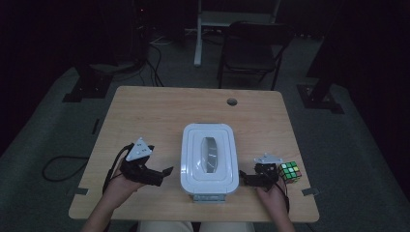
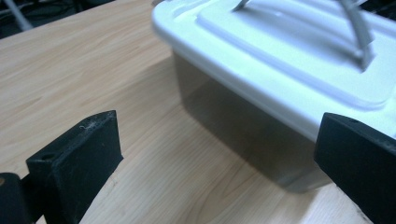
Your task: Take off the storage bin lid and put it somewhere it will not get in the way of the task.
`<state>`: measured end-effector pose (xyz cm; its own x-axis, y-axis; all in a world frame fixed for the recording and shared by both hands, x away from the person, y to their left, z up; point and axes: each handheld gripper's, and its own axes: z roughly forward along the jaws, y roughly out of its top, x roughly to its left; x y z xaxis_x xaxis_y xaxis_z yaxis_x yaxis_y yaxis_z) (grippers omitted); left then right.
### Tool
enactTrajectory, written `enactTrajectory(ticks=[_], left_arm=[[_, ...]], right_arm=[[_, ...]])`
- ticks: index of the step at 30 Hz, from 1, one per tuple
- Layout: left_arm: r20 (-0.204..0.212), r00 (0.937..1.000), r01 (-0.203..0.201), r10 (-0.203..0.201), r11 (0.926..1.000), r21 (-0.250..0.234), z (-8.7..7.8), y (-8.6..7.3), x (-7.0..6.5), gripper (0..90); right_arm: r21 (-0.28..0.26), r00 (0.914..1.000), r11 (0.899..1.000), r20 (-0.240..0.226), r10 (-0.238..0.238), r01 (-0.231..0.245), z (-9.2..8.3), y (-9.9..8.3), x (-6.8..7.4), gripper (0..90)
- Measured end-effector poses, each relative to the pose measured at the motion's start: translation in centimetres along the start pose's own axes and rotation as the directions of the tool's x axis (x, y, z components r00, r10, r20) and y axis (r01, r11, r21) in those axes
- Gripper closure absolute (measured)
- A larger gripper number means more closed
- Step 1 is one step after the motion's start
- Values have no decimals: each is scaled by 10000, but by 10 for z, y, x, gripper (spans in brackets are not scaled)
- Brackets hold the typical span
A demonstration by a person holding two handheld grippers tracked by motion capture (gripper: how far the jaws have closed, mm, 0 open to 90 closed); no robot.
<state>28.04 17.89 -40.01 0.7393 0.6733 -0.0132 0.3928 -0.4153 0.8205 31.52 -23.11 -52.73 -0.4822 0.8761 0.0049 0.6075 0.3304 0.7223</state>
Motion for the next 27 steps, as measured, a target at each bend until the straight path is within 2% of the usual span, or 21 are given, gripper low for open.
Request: enactTrajectory(ticks=[4, 11, 13, 18, 21, 23, 27], left_arm=[[610, 9981, -123, 133, 9998, -161, 6, 9, -8, 16], [1094, 9927, -494, 509, 9987, -158, 20, 23, -22, 16], [1341, 9895, -525, 546, 9984, -190, 24, 25, -25, 16], [1506, 9867, -594, 620, 9980, -220, 34, 30, -31, 16], [1670, 9830, -759, 764, 9971, -93, 44, 36, -36, 16], [1922, 9782, -783, 787, 9969, -102, 49, 39, -38, 16], [2073, 9742, -888, 894, 9960, -123, 56, 44, -42, 16]], right_arm=[[-6, 10000, 10000, -2, 1, -1, 0, 0, 0, 126], [-7, 10000, 10000, -3, 1, -1, 0, 0, 0, 126], [-7, 10000, 10000, -3, -1, 1, 0, 0, 0, 126], [-7, 10000, 10000, -2, 0, 0, 0, 0, 0, 126], [-7, 10000, 10000, -3, 1, -1, 0, 0, 0, 126], [-4, 10000, 10000, -3, 10, -10, 0, 0, 0, 126], [-6, 10000, 10000, -1, 0, 0, 0, 0, 0, 126]])
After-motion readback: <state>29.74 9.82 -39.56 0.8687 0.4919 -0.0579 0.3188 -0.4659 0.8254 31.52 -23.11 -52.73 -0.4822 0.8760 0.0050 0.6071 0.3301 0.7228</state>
